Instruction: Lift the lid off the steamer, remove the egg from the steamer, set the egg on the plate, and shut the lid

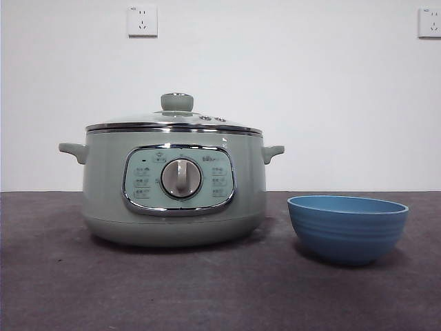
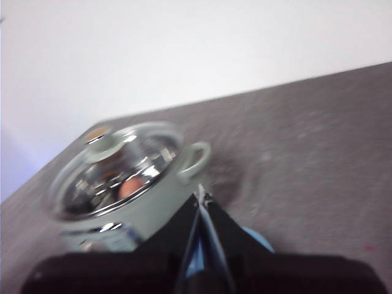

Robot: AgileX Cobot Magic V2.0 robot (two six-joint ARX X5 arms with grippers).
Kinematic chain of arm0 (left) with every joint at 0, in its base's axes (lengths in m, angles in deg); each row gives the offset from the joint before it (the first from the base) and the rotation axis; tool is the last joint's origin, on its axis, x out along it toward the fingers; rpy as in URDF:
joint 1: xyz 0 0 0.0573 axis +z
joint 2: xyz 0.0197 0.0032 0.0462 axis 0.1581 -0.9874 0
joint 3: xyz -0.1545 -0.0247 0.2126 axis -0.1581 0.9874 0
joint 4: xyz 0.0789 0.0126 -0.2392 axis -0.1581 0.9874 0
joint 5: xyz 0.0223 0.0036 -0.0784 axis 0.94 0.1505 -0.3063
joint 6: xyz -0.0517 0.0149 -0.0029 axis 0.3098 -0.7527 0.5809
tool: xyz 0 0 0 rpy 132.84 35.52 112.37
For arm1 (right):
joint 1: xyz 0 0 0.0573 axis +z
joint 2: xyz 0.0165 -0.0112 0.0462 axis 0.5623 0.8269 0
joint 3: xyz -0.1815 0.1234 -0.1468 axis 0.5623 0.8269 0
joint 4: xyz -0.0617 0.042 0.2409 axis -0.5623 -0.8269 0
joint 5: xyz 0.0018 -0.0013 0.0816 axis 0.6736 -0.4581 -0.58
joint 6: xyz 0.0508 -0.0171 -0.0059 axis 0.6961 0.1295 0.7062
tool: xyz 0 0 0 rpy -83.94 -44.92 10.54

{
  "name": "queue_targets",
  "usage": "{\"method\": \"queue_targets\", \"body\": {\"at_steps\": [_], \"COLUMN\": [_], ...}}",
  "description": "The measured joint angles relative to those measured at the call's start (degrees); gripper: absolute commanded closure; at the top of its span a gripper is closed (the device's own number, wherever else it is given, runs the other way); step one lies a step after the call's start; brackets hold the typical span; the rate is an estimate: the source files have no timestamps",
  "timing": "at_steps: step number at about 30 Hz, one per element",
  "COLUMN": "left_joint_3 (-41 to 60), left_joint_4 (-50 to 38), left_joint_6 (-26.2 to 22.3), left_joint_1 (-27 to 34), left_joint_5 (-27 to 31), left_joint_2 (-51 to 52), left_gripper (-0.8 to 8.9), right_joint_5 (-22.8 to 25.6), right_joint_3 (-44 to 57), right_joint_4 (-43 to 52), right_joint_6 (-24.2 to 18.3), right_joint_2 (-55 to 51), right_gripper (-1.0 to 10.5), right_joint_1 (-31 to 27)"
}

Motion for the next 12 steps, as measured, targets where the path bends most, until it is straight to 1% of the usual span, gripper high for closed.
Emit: {"method": "queue_targets", "body": {"at_steps": [7, 12], "left_joint_3": [-11.4, -17.0], "left_joint_4": [7.1, 12.4], "left_joint_6": [-1.9, -4.9], "left_joint_1": [0.0, 0.0], "left_joint_5": [-8.0, -12.7], "left_joint_2": [-10.0, -15.0], "left_gripper": [8.21, 8.21], "right_joint_5": [-10.9, -18.1], "right_joint_3": [-14.8, -22.4], "right_joint_4": [-11.5, -19.5], "right_joint_6": [-8.0, -14.1], "right_joint_2": [15.2, 23.3], "right_gripper": [9.6, 9.6], "right_joint_1": [0.0, 0.0]}}
